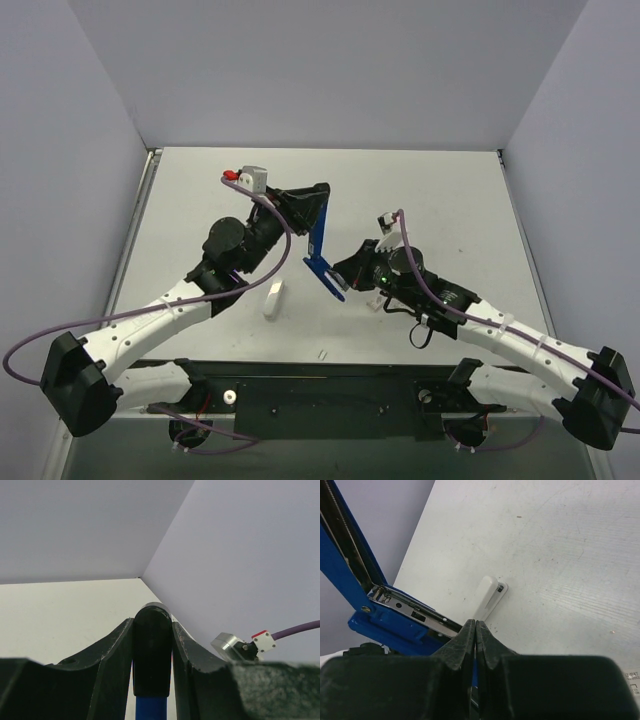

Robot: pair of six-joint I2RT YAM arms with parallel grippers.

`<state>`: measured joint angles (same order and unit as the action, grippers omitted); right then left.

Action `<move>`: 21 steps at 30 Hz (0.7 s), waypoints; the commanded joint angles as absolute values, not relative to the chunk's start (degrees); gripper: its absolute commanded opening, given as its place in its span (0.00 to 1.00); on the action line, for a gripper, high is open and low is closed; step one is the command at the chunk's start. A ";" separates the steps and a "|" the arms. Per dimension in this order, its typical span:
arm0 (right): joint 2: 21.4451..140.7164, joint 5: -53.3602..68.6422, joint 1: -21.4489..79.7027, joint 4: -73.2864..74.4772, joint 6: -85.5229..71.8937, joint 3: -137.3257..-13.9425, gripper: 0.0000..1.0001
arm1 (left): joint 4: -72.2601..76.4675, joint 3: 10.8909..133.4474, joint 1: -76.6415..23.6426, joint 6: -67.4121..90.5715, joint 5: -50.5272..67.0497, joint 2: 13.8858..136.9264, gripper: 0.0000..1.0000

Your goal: Unload the staples from the stapler

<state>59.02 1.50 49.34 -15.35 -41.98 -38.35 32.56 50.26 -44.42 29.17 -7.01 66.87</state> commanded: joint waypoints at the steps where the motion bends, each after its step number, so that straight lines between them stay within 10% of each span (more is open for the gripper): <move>1: 53.80 -3.59 50.01 -10.12 -39.56 -38.32 0.00 | 32.88 51.68 -44.38 31.46 -6.50 62.49 0.00; 21: 48.86 -12.48 64.15 -2.54 -40.78 -34.37 0.00 | 21.45 50.27 -44.47 33.30 -18.01 54.32 0.00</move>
<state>46.72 -10.63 61.49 0.14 -38.48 -36.21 19.40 49.69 -44.47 29.95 -13.41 57.23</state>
